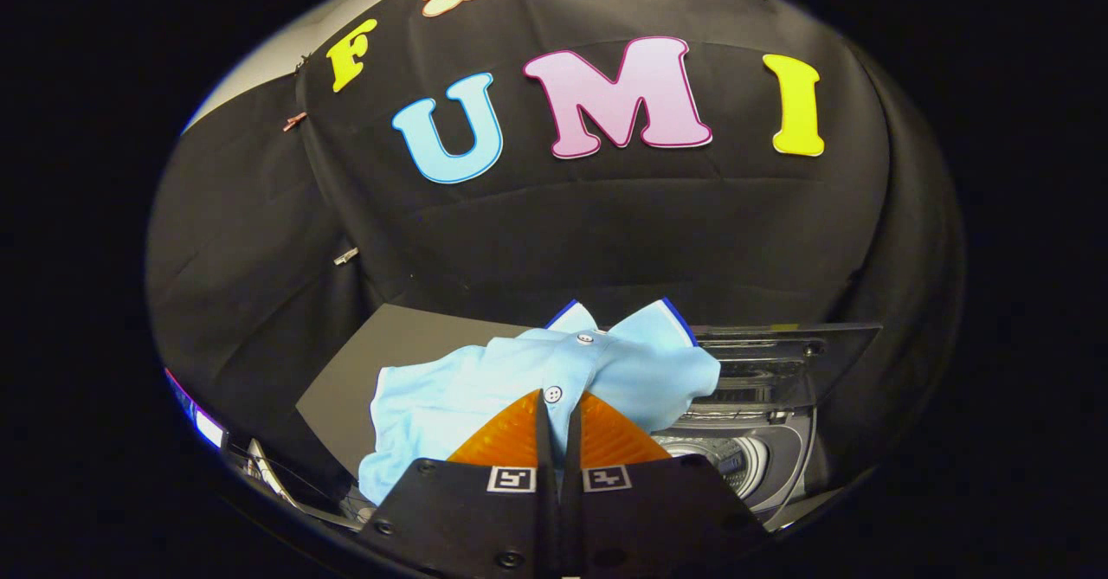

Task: Put the clothes into the washing machine and then close the washing machine lid.

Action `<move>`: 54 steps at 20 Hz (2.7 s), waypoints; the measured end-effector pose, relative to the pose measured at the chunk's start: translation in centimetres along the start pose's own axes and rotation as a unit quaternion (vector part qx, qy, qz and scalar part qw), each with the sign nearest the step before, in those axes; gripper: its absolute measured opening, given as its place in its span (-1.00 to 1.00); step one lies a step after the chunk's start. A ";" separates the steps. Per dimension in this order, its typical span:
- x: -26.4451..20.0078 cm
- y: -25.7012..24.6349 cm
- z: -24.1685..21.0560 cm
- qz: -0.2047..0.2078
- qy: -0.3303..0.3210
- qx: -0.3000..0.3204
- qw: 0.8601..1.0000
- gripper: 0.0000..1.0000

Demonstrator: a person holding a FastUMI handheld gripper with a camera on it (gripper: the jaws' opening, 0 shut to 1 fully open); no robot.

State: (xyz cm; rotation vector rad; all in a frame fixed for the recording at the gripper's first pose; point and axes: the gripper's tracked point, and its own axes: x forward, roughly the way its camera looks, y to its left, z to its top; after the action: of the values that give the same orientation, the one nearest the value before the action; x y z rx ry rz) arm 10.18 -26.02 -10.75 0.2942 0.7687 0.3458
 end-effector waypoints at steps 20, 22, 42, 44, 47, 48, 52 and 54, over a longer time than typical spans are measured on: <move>-1.4 -12.8 -1.8 -0.066 0.003 0.050 0.997 -0.89; -0.6 -13.8 -2.3 -0.077 0.005 0.044 0.996 -0.90; 9.4 -20.8 -20.9 -0.165 0.162 0.033 0.972 -0.89; 10.3 -21.3 -22.7 -0.170 0.173 0.040 0.969 -0.90; 11.5 -22.5 -25.5 -0.197 0.194 0.042 0.960 -0.89; 11.6 -22.6 -26.1 -0.207 0.198 0.039 0.957 -0.89; 12.0 -23.5 -28.1 -0.232 0.201 0.029 0.951 -0.89; 12.2 -23.5 -28.8 -0.238 0.207 0.028 0.949 -0.89</move>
State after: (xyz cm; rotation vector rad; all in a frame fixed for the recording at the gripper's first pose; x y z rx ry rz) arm 2.19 -38.47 -47.00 0.0788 1.2324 -0.0780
